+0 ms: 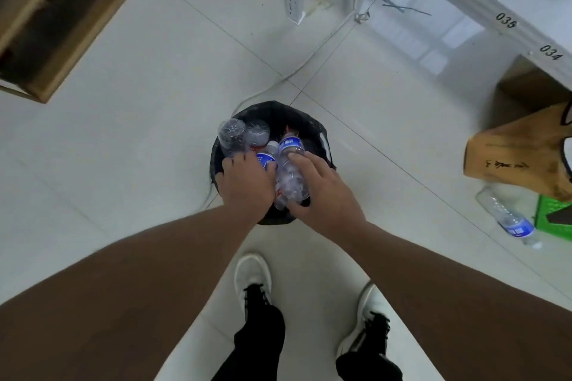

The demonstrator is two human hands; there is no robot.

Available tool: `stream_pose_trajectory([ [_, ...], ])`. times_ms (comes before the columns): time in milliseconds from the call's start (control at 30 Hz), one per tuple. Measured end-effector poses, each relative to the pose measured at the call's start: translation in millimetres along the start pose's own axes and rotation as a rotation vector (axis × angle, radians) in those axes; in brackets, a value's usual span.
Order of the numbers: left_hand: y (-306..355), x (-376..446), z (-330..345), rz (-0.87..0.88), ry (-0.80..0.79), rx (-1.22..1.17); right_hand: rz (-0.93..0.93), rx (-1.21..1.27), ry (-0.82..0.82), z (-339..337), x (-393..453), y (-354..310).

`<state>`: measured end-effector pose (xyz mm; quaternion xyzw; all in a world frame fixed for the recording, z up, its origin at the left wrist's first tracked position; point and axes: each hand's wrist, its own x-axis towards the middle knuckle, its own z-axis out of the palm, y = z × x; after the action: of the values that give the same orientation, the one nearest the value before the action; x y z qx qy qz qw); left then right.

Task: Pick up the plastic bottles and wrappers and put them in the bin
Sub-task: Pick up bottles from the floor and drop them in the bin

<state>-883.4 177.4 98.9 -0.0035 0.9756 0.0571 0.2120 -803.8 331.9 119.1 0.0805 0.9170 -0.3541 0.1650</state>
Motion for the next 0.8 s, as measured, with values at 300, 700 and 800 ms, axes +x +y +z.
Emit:
stream_pose_trajectory([
  [300,-18.4,-41.9,-68.2,0.104,0.114,-0.170,0.068,0.012,-0.038,-68.3,-52.6,-10.5],
  [700,49.3,-135.5,-144.6,0.200,0.061,-0.160,0.142,-0.023,0.033,-165.9,-140.6,5.2],
  [800,76.4,-160.3,-159.6,0.223,0.064,-0.203,0.147,-0.028,0.037,-192.3,-164.1,12.7],
])
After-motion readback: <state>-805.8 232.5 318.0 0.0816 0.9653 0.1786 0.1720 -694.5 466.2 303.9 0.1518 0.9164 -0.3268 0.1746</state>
